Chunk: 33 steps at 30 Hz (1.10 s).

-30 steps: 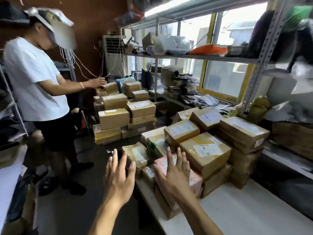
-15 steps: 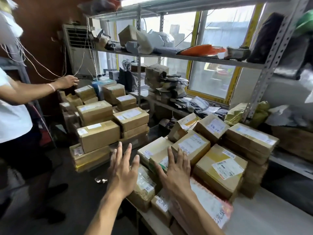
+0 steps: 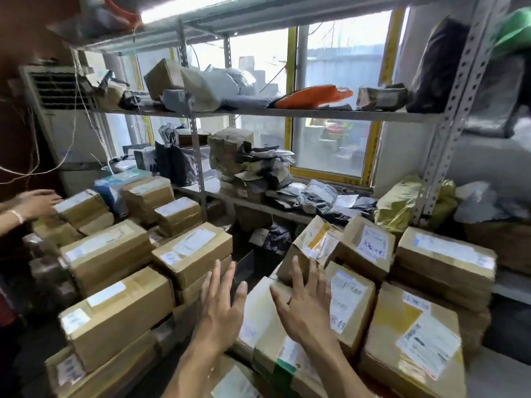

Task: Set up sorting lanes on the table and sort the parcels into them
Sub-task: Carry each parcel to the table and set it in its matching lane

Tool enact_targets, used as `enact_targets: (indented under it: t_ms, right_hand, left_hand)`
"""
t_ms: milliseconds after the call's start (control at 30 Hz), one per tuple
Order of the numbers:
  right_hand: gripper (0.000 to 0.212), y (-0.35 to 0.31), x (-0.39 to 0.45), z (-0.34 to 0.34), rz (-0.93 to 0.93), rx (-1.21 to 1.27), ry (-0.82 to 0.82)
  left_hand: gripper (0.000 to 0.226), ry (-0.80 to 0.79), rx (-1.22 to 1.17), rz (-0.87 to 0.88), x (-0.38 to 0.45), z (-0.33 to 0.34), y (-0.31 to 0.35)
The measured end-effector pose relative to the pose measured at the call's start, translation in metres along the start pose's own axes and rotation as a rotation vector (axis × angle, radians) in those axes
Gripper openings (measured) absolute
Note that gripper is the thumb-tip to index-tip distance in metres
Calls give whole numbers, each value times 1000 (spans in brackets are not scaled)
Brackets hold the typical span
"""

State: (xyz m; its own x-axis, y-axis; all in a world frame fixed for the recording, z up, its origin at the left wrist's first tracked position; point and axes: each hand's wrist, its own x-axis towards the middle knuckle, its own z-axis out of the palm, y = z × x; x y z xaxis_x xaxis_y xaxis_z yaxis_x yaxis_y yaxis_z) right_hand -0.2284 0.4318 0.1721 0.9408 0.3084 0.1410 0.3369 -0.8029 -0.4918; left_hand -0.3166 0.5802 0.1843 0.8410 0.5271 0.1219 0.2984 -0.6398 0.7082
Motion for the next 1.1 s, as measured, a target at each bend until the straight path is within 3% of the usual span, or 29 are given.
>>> enact_targets:
  t_ms: [333, 500, 700, 900, 1000, 1100]
  right_hand:
    - [80, 15, 90, -3, 152, 92, 8]
    - [80, 26, 134, 1, 177, -71, 34]
    - [88, 18, 179, 16, 274, -303, -93]
    - [98, 13, 197, 57, 390, -231, -259]
    - [97, 19, 194, 59, 350, -283, -242]
    - [84, 23, 187, 64, 186, -347, -184]
  left_hand:
    - [56, -159, -104, 95, 107, 40, 14]
    - [56, -256, -149, 149, 152, 60, 28]
    - [55, -350, -192, 185, 203, 88, 39]
    - [56, -409, -254, 156, 244, 109, 36]
    - [59, -407, -278, 132, 260, 119, 31]
    - [66, -453, -314, 91, 273, 128, 27]
